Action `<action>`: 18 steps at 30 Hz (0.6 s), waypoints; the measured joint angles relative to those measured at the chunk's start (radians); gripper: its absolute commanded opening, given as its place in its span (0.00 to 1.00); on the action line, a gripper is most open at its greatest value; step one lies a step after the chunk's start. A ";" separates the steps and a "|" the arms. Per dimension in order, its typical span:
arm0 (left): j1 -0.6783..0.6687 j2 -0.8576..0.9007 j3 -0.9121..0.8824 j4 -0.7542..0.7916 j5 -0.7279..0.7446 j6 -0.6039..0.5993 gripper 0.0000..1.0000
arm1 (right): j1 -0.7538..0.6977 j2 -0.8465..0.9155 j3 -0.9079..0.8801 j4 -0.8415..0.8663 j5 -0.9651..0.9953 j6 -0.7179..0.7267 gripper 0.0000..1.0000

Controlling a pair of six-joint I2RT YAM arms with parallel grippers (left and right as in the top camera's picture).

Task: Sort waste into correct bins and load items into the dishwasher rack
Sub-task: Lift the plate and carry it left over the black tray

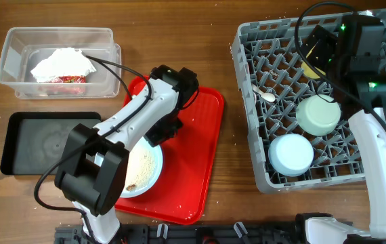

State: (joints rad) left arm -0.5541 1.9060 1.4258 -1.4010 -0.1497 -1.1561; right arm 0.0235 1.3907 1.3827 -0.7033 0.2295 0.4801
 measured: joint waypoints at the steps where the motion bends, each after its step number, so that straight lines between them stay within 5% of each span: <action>1: 0.001 0.000 0.006 -0.001 0.000 0.009 0.04 | 0.000 0.000 0.000 0.000 0.000 0.000 1.00; 18: 0.278 0.000 0.085 -0.002 -0.066 0.214 0.04 | 0.000 0.000 0.000 0.000 0.000 0.000 1.00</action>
State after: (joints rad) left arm -0.2764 1.9060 1.5112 -1.4025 -0.2153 -0.9417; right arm 0.0235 1.3907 1.3827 -0.7033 0.2295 0.4801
